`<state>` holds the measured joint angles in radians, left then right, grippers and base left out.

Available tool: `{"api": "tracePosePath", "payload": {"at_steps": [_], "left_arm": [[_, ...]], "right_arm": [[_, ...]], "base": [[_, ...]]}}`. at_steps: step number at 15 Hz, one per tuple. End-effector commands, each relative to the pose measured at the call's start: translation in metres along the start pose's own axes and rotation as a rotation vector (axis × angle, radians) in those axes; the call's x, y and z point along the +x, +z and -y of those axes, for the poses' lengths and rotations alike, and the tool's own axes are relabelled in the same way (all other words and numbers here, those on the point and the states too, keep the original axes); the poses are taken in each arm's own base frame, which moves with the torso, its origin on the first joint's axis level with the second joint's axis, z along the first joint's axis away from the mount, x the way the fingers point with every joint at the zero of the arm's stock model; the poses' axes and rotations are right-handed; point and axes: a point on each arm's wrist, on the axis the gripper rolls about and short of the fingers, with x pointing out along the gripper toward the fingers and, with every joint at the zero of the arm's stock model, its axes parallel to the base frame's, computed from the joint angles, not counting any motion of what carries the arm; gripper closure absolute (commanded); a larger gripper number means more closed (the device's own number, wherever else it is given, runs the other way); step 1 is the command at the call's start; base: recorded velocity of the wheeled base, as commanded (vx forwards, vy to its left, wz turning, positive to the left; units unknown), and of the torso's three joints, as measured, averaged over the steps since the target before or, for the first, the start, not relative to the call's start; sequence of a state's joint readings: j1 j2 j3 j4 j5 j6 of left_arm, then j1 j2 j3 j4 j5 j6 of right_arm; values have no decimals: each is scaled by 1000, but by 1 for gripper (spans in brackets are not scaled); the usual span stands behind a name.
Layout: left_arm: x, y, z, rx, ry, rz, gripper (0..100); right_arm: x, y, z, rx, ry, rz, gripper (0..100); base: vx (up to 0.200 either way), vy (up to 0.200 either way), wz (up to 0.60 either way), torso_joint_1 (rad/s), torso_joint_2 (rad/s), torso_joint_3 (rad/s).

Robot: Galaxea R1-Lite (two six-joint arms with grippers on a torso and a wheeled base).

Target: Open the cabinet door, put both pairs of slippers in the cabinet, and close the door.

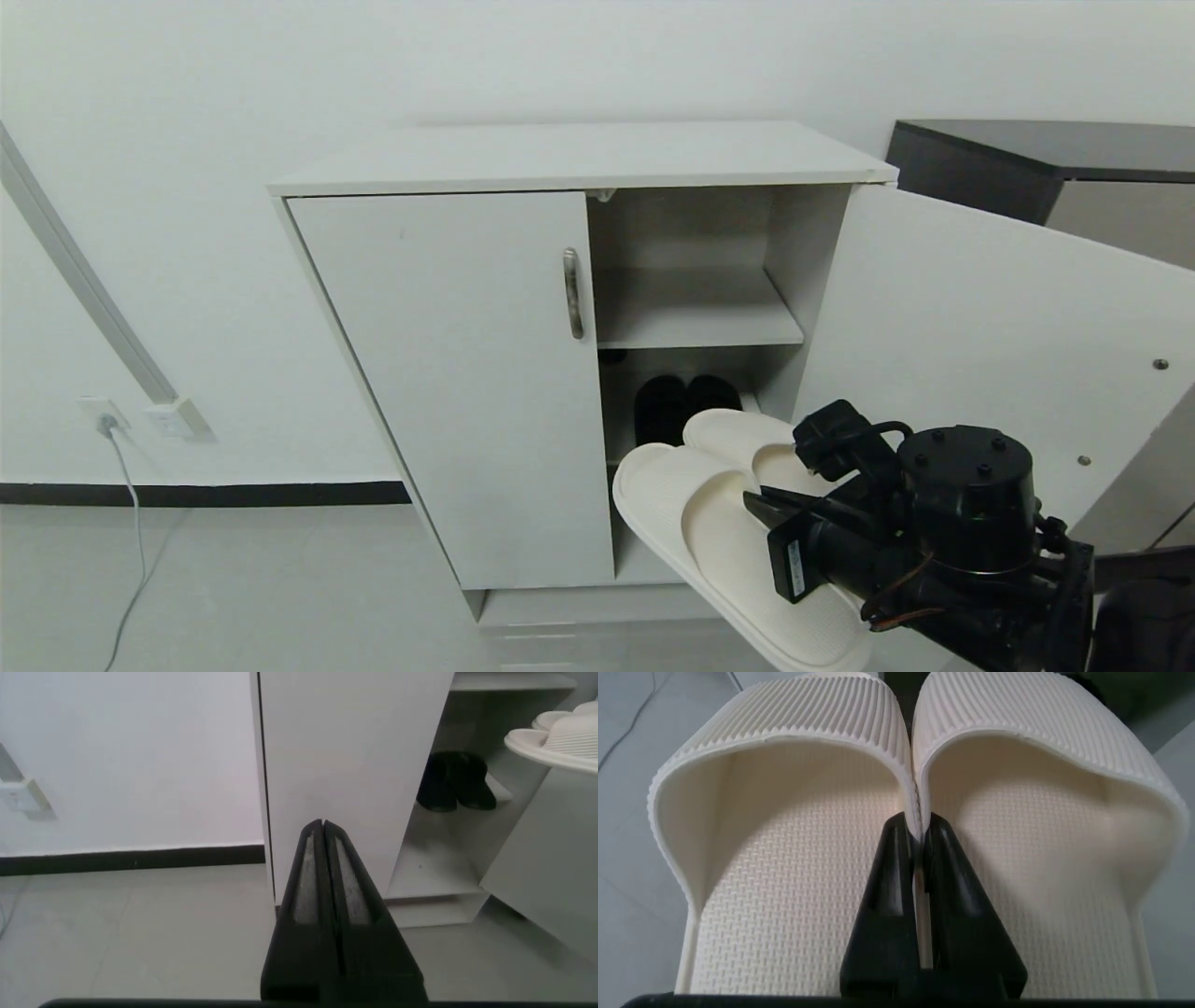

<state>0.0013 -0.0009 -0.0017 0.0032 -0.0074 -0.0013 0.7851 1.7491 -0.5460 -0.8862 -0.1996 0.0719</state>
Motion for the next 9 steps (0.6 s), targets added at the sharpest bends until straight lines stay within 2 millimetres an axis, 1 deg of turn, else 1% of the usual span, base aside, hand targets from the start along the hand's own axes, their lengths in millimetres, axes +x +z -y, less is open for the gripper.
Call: {"api": "tracePosePath", "payload": {"at_steps": [1,5,7,9], "left_arm": [[0,0,0,0,0,-1,100],[0,0,0,0,0,-1,100],[0,0,0,0,0,-1,100],[0,0,0,0,2,-1,100]], "right_arm": [[0,0,0,0,0,-1,100],[0,-1,0,-1,2,-2,100],[0,-1,-2,-3,6,-4,100],[1,-2,-2,-3,6,-7,100]], "base": [[0,0,0,-36,447,378],[0,0,0,-21,409,385],[0,0,0,2,158,151],[0,0,0,1,33,25]]}}
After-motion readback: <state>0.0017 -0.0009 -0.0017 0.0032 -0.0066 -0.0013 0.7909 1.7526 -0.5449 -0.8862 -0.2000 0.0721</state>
